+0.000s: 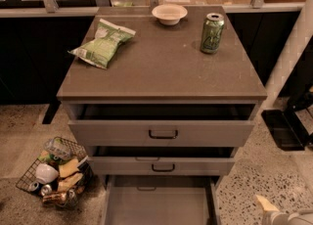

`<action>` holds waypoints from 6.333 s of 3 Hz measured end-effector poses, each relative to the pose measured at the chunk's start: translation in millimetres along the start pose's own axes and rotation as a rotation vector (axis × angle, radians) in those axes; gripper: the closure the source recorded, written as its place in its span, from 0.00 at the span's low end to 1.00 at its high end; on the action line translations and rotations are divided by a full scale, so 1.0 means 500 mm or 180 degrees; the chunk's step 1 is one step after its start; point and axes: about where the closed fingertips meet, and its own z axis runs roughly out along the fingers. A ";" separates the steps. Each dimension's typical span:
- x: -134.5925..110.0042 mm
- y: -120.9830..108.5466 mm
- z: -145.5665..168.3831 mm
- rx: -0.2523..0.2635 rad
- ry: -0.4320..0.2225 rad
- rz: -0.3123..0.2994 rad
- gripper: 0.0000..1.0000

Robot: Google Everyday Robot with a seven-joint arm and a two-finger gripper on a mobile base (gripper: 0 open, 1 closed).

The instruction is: Close bottom drawer

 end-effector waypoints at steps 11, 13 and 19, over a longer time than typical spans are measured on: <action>-0.118 0.378 0.627 -0.1269 -0.0352 -0.1023 1.00; -0.148 0.357 0.670 -0.1004 -0.0378 -0.1103 1.00; -0.215 0.156 0.761 -0.0336 -0.0482 -0.1314 1.00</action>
Offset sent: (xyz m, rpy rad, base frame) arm -0.0430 0.0304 -0.1723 0.0301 0.2324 0.0600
